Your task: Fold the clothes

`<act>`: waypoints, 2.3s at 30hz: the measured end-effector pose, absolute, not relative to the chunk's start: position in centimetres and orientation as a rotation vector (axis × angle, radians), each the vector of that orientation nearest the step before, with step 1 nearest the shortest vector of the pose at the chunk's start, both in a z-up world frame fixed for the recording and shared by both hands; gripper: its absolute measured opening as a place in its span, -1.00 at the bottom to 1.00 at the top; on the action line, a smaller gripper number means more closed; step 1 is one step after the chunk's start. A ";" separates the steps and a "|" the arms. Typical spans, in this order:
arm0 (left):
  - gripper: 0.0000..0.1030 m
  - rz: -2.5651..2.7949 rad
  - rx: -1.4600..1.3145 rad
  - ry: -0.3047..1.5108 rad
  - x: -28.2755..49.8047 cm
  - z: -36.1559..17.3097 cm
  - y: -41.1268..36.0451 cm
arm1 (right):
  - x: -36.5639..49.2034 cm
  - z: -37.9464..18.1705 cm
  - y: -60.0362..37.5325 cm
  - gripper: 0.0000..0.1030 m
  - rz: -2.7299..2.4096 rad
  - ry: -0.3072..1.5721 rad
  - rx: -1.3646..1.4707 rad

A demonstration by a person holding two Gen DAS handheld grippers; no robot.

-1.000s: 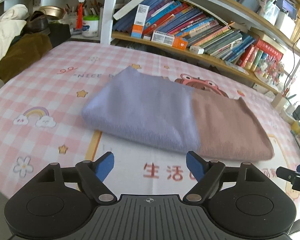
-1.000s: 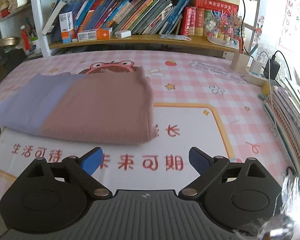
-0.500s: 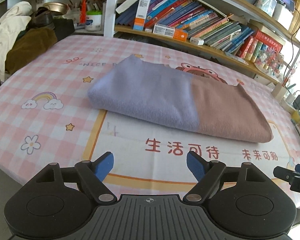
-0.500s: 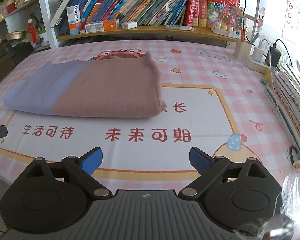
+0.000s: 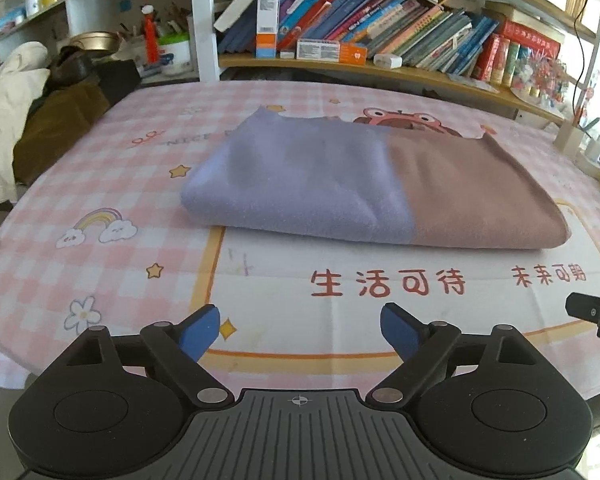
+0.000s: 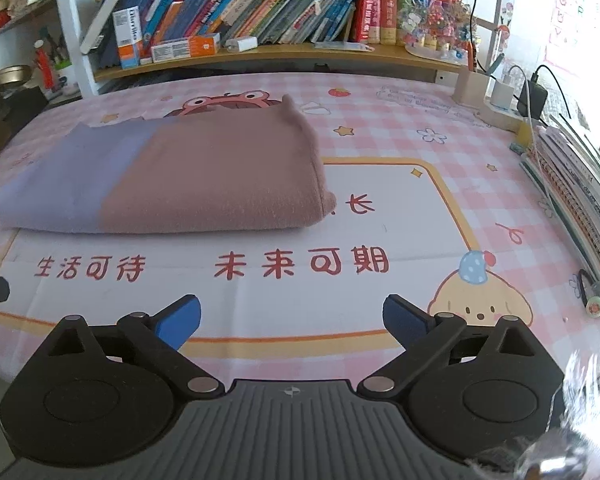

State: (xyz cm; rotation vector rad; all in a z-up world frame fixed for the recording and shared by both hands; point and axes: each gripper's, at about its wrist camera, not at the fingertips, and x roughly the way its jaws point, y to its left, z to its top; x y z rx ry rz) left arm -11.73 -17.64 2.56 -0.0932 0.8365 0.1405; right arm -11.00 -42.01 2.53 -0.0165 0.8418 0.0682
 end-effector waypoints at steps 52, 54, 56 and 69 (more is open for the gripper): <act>0.48 0.089 -1.102 0.816 -2.5 -2.0 -3.1 | -6.2 2.3 -39.7 1.00 -0.076 0.933 0.098; 0.43 0.105 -1.161 0.804 -2.5 -2.5 -2.7 | -6.2 2.5 -39.8 1.00 -0.070 0.934 0.122; 0.43 0.107 -1.210 0.793 -2.2 -2.8 -2.1 | -6.1 2.7 -39.9 1.00 -0.084 0.925 0.143; -0.15 0.173 -1.370 0.793 -0.4 -4.7 1.0 | -0.1 2.9 -42.6 0.60 -0.226 0.925 0.282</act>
